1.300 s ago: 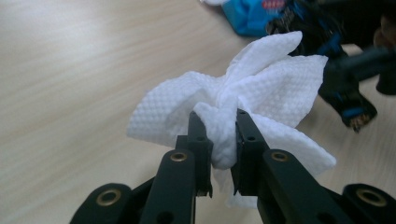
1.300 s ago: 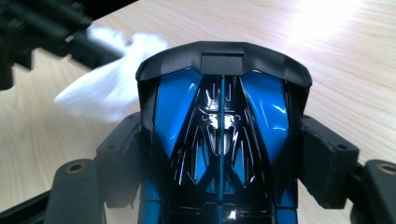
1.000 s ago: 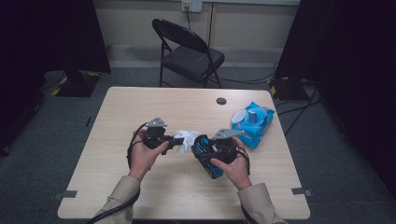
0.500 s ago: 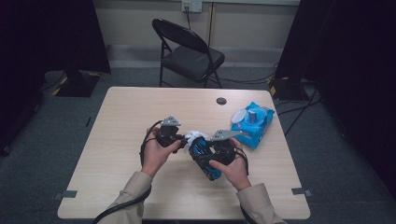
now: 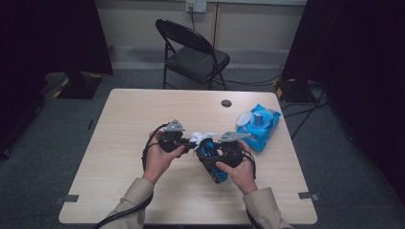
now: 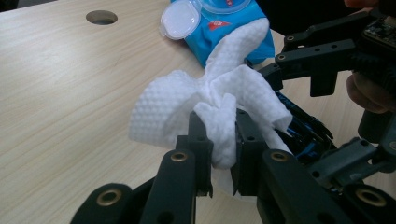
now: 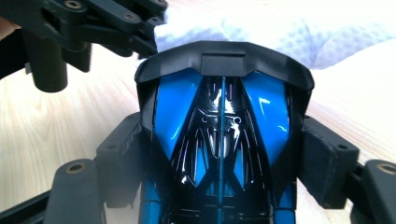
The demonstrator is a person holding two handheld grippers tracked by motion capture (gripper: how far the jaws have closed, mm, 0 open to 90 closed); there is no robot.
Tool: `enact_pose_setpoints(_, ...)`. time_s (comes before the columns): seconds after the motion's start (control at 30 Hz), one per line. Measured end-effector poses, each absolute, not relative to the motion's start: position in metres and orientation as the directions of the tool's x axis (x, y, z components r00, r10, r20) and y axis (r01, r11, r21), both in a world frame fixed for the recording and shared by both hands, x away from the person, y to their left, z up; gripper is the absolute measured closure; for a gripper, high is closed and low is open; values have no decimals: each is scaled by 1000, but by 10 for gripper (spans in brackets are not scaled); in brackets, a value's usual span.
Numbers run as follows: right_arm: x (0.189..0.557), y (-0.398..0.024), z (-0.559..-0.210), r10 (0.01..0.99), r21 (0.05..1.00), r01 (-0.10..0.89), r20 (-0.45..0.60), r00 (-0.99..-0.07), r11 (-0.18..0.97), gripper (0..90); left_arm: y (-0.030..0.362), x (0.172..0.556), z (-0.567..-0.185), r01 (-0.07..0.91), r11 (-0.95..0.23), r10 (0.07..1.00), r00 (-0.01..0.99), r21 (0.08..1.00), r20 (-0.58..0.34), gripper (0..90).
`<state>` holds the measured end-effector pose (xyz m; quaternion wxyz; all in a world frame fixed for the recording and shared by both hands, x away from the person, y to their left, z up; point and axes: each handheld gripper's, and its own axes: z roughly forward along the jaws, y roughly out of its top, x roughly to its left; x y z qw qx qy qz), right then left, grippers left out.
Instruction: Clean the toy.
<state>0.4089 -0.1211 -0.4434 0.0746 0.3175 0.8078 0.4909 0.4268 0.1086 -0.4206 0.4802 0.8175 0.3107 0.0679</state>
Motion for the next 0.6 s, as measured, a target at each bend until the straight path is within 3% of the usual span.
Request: enact_pose_setpoints(0.6, 411, -124, -444, 610, 842, 437, 172, -773, 317, 257, 114, 414, -412, 401, -379, 540, 828, 834, -153, 804)
